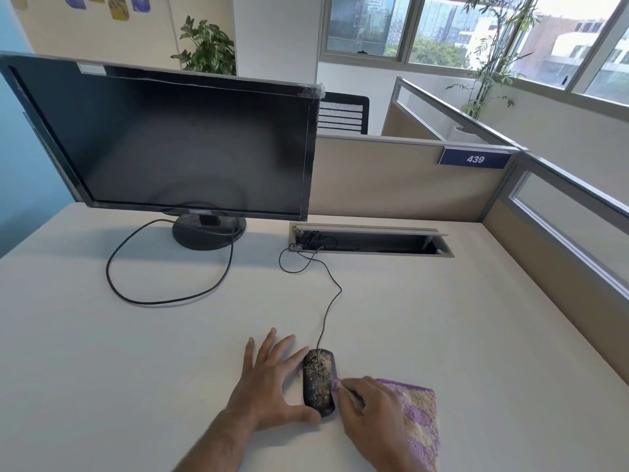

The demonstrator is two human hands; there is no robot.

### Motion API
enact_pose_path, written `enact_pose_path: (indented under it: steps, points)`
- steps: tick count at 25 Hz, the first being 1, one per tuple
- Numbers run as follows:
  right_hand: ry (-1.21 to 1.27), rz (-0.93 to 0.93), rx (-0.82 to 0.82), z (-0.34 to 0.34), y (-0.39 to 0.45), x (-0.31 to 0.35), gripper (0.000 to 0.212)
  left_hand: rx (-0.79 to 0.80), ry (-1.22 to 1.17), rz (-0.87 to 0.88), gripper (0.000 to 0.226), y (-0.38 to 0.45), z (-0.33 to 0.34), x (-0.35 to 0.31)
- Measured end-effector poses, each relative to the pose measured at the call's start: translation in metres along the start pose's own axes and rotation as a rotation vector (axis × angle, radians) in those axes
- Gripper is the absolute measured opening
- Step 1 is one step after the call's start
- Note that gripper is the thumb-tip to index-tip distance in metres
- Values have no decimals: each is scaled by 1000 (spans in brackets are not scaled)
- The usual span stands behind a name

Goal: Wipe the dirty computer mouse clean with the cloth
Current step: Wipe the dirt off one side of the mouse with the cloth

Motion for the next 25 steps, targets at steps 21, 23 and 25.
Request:
enact_pose_path:
  steps: [21, 23, 25]
  points:
    - [-182, -44, 113, 18, 47, 6, 29, -16, 14, 16, 125, 1, 2, 3]
    - [-195, -53, 136, 21, 50, 8, 30, -10, 15, 18, 125, 1, 2, 3]
    - [-216, -58, 143, 22, 54, 10, 30, 1, 22, 21, 125, 1, 4, 3]
Point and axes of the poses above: each hand's wrist, its own y-axis towards the middle knuckle, its own z-axis out of the palm, x = y × z, the point moved 10 cm from there along y, towards the middle knuckle, and after that the axes turned 11 degrees about z, right-handed, at the moved point
